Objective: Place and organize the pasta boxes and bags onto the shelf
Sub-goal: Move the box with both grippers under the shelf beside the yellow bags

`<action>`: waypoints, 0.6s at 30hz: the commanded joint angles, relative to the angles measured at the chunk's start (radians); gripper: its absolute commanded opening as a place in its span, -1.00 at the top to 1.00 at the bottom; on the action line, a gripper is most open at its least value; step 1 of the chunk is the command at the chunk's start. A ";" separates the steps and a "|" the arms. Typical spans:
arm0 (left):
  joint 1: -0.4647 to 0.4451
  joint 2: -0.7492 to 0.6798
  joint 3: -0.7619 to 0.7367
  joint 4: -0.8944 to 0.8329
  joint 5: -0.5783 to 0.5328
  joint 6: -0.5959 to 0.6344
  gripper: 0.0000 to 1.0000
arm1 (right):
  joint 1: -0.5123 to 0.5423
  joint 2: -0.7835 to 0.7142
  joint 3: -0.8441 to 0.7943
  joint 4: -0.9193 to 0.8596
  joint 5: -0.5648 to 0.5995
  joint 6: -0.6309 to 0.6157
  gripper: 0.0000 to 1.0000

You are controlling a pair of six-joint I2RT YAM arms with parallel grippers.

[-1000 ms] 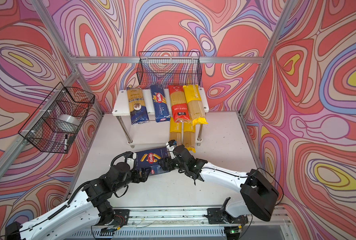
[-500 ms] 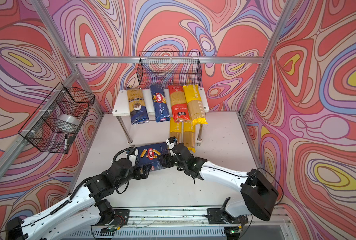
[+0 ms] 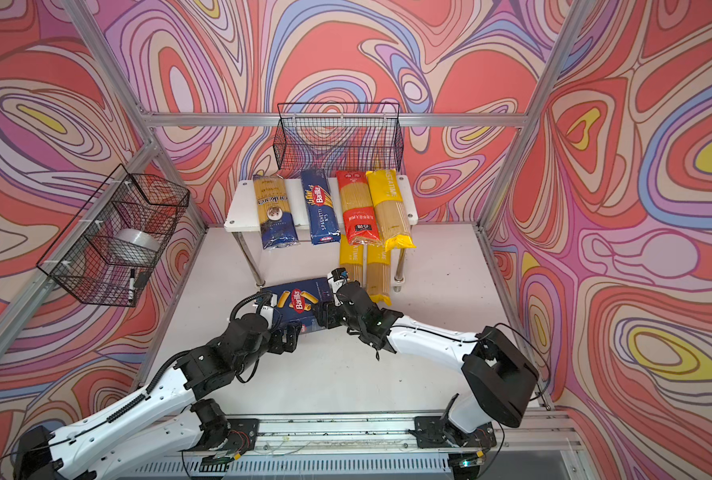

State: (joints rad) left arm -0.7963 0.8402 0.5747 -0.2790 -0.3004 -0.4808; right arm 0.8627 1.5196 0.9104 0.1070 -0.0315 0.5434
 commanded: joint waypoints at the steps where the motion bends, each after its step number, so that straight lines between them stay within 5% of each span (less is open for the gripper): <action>1: -0.029 0.023 0.075 0.355 0.165 0.072 -1.00 | 0.070 0.009 0.109 0.254 -0.235 -0.029 -0.39; 11: -0.014 0.149 0.134 0.380 0.121 0.158 -1.00 | 0.070 0.057 0.162 0.249 -0.194 -0.065 -0.39; 18: 0.078 0.240 0.181 0.397 0.205 0.163 -1.00 | 0.069 0.083 0.199 0.245 -0.173 -0.095 -0.39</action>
State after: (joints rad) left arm -0.7082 1.0443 0.6697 -0.1829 -0.3046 -0.3805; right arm 0.8413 1.6089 1.0264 0.1211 0.0925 0.4641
